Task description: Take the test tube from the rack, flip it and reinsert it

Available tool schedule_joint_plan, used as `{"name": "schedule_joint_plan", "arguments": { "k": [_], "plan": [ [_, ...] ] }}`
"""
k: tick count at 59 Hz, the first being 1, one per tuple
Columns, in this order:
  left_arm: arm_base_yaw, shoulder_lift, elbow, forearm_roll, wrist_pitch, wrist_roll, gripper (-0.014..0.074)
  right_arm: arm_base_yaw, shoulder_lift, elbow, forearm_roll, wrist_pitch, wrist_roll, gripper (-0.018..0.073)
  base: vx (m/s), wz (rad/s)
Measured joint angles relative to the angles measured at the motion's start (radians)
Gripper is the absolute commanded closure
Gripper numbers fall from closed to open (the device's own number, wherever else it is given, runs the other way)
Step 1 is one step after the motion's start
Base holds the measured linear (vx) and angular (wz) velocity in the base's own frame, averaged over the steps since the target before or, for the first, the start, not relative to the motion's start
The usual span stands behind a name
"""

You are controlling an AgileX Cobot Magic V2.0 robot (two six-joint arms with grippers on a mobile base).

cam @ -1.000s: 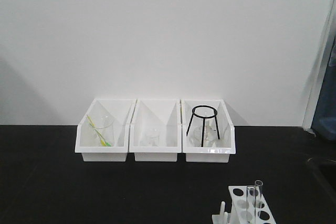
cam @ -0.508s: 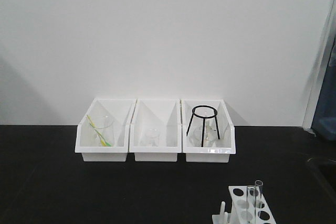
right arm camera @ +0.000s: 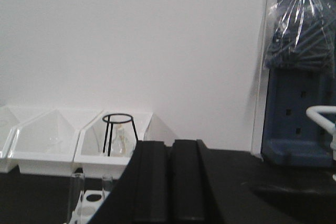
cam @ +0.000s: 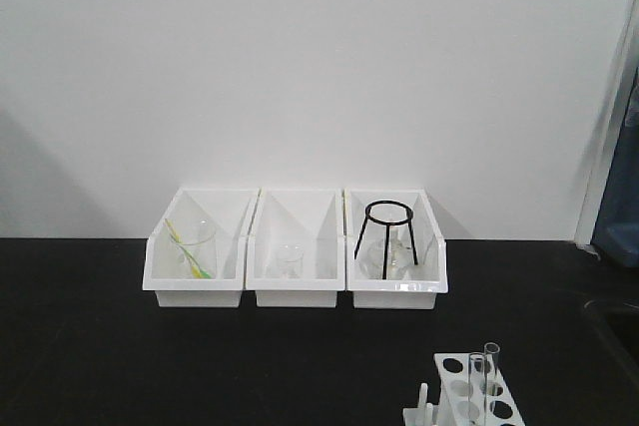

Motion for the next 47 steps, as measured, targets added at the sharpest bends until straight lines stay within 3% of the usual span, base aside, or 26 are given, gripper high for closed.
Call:
{"name": "schedule_joint_plan", "arguments": {
  "k": [29,37,47],
  "plan": [
    [0.0,0.0,0.0,0.0,0.0,0.0,0.0603,0.0,0.354,-0.003,0.004,0.01,0.0,0.0521,0.0,0.0],
    [0.0,0.0,0.0,0.0,0.0,0.0,0.0603,0.0,0.4,-0.003,0.004,-0.019,0.0,0.0431,0.0,0.0],
    [0.0,0.0,0.0,0.0,0.0,0.0,0.0603,0.0,0.428,-0.003,0.004,-0.056,0.0,0.0225,0.0,0.0]
  ]
}}
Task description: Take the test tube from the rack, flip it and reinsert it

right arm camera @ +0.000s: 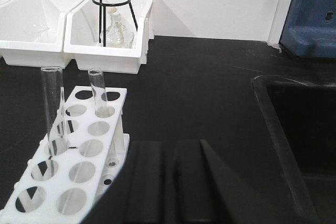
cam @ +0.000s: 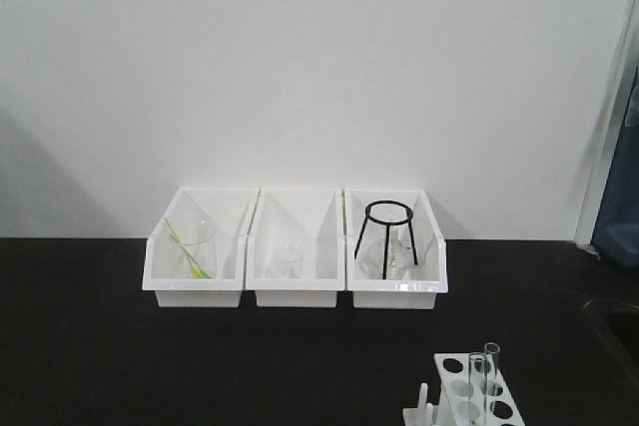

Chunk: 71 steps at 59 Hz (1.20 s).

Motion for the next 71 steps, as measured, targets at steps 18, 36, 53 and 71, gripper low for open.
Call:
{"name": "schedule_joint_plan", "arguments": {
  "k": [18,36,53,71],
  "plan": [
    [0.0,0.0,0.0,0.0,0.0,0.0,0.0603,0.0,0.081,0.0,0.0,-0.065,0.008,0.0016,0.0,0.0],
    [0.0,0.0,0.0,0.0,0.0,0.0,0.0603,0.162,0.322,-0.001,-0.045,-0.33,0.018,0.002,0.0,0.0],
    [0.0,0.0,0.0,0.0,0.0,0.0,0.0603,0.232,0.629,-0.089,-0.034,-0.508,0.018,0.002,0.0,0.0],
    [0.0,0.0,0.0,0.0,0.0,0.0,0.0603,0.232,0.854,-0.238,-0.03,-0.548,0.043,0.0025,0.0,0.0]
  ]
}}
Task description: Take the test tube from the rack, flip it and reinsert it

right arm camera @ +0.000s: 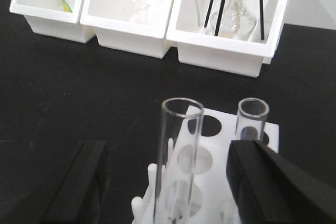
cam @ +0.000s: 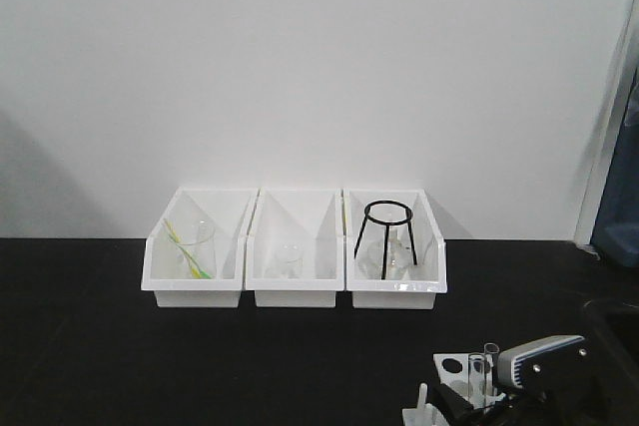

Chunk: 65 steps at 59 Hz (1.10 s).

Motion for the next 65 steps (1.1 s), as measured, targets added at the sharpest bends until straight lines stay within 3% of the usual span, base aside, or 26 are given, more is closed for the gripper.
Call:
{"name": "schedule_joint_plan", "arguments": {
  "k": [11,40,65],
  "plan": [
    [0.0,0.0,0.0,0.0,0.0,0.0,0.0603,0.0,0.078,-0.027,0.0,-0.03,0.002,0.0099,0.0,0.0],
    [0.0,0.0,0.0,0.0,0.0,0.0,0.0603,0.0,0.149,-0.03,0.0,-0.136,0.003,0.0494,0.0,0.0],
    [0.0,0.0,0.0,0.0,0.0,0.0,0.0603,0.0,0.008,-0.03,-0.008,-0.163,0.003,0.0512,0.0,0.0]
  ]
}}
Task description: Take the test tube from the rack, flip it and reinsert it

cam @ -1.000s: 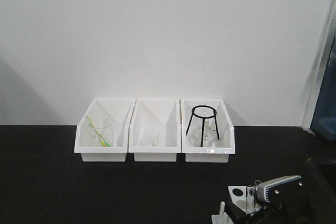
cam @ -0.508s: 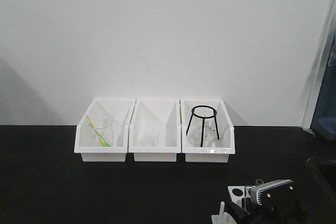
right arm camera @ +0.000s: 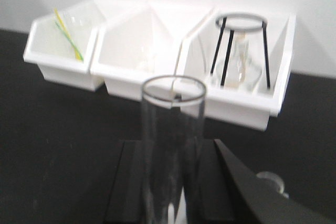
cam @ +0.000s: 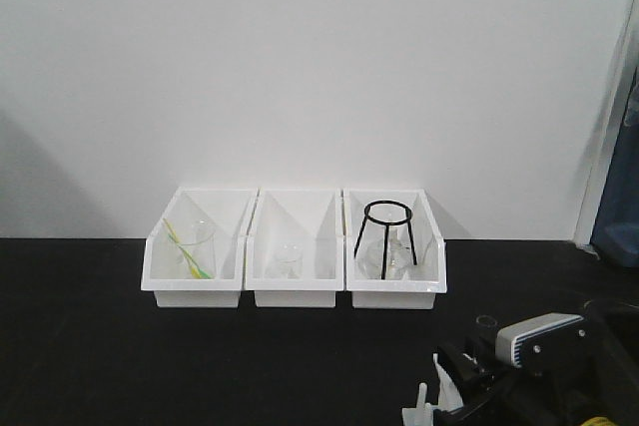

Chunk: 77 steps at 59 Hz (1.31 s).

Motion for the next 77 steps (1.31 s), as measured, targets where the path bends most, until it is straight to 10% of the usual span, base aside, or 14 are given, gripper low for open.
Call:
{"name": "schedule_joint_plan", "arguments": {
  "k": [40,77],
  "plan": [
    [0.0,0.0,0.0,0.0,0.0,0.0,0.0603,0.0,-0.333,-0.181,-0.041,0.372,0.033,0.0496,0.0,0.0],
    [0.0,0.0,0.0,0.0,0.0,0.0,0.0603,0.0,-0.332,-0.189,-0.601,0.487,-0.279,0.0471,0.0,0.0]
  ]
}}
